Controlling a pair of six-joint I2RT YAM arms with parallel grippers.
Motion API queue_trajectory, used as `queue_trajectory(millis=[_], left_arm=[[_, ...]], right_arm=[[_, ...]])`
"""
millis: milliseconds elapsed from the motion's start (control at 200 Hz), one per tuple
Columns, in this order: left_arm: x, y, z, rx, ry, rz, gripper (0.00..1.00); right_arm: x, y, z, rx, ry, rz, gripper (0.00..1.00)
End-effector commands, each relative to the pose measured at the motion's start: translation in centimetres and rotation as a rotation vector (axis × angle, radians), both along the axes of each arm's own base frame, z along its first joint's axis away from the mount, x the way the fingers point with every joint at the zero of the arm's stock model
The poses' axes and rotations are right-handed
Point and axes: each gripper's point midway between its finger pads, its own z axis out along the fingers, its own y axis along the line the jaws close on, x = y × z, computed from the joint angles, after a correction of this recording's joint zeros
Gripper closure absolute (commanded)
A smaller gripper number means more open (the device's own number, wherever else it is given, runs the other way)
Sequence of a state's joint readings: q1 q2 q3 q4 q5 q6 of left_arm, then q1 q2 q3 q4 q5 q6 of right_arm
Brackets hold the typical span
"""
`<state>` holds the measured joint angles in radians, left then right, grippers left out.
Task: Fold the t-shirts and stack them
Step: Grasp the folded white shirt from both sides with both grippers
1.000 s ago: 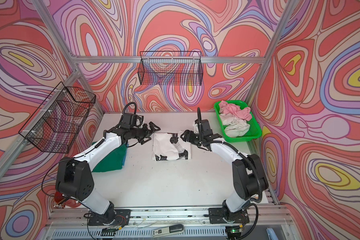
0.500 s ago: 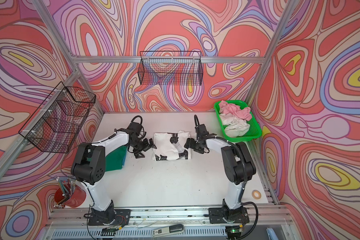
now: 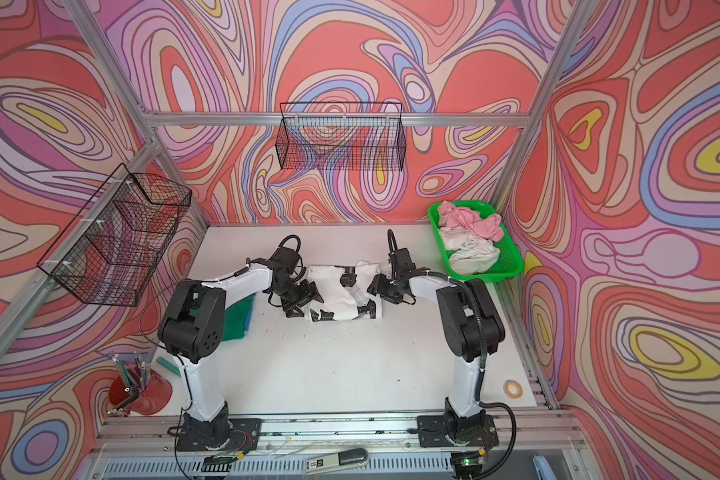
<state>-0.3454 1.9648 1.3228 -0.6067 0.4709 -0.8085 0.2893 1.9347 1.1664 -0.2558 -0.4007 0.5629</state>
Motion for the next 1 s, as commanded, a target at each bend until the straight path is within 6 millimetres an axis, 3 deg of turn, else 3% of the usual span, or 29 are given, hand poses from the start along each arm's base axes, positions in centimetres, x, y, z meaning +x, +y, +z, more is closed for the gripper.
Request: queue_trajectory(millis=[0,255,486,776,886,996], left_arm=[[-0.7,0.1,-2.8,0.039,0.06,0.003,0.24],[-1.4,-0.5,-4.1,0.044,0.08,-0.006,0.38],[-1.9,-1.2,-5.0,0.041,0.098,-0.016,0.46],[-2.2,-1.6,-5.3,0.032,0.101,-0.022,0.51],[-2.2,-1.6,-5.2,0.029,0.1,-0.023,0.52],[-2.4,-1.7,-5.0,0.02,0.1,-0.026,0.52]], right_arm=[[-2.9,0.6,-4.5,0.013,0.148,0.006,0.41],[-3.5,3.7,-4.0,0.228,0.148,0.038,0.46],[-3.3,5.7,-2.2,0.385,0.121,0.049,0.46],[-3.7,9.1,-3.2,0.372,0.129,0.086,0.48],[-3.7,10.0,-3.5,0.405,0.135,0.083,0.56],[-3.5,10.2,-3.4,0.43,0.126,0.073,0.71]])
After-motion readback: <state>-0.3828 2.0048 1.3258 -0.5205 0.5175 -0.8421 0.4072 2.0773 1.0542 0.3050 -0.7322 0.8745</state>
